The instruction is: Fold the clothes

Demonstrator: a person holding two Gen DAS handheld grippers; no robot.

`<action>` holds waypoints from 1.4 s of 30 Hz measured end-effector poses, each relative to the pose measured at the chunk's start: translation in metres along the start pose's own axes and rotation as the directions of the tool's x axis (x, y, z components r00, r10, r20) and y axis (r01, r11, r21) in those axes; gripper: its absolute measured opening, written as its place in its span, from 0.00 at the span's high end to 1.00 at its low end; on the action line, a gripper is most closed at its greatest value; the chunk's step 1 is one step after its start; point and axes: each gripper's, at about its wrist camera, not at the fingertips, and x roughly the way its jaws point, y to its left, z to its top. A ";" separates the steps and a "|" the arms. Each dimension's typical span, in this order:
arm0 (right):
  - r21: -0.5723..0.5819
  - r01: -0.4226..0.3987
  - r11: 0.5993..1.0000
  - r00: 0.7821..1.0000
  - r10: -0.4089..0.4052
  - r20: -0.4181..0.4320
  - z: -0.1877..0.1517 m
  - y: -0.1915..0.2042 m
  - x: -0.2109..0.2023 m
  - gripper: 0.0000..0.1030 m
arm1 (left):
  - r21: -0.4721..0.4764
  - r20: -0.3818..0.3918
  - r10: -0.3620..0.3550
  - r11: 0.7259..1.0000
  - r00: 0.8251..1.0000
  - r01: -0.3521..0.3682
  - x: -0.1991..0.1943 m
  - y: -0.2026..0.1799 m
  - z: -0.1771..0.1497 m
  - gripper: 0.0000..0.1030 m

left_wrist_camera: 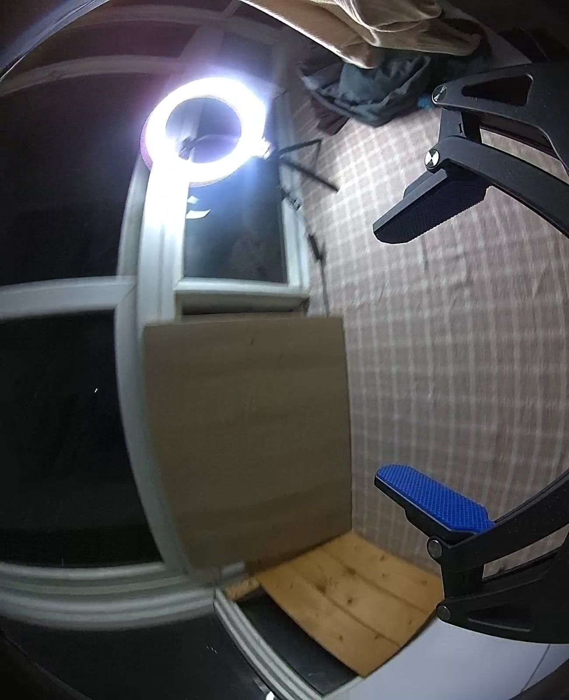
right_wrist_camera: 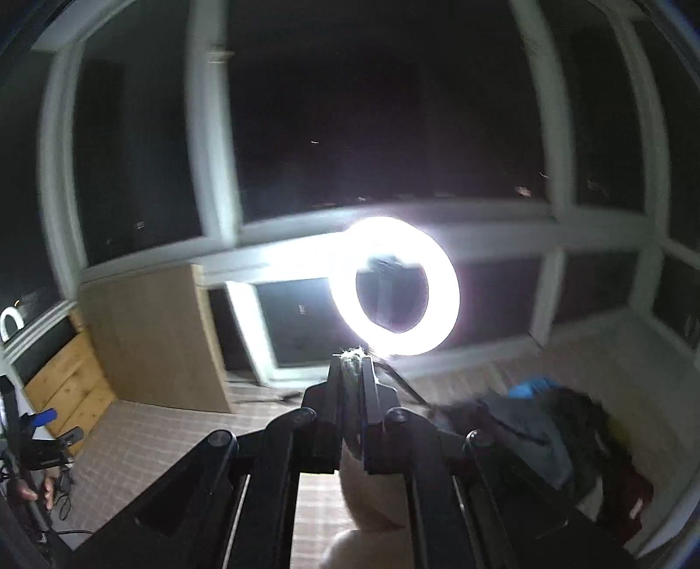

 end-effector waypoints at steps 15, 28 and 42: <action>-0.391 0.036 0.919 0.970 -0.127 -0.209 -0.029 0.221 0.143 0.19 | -0.097 -0.006 0.146 0.984 0.989 -0.146 -0.014 0.174 -0.035 0.01; -0.235 -0.253 0.938 0.742 0.032 -0.669 -0.267 0.257 0.318 0.19 | -0.059 -0.326 0.076 0.993 0.942 -0.101 0.125 0.170 -0.106 0.01; -0.001 -0.532 0.847 0.530 0.331 -0.781 -0.292 0.244 0.310 0.88 | -0.221 -0.551 -0.182 0.973 0.815 0.067 0.274 0.124 -0.142 0.65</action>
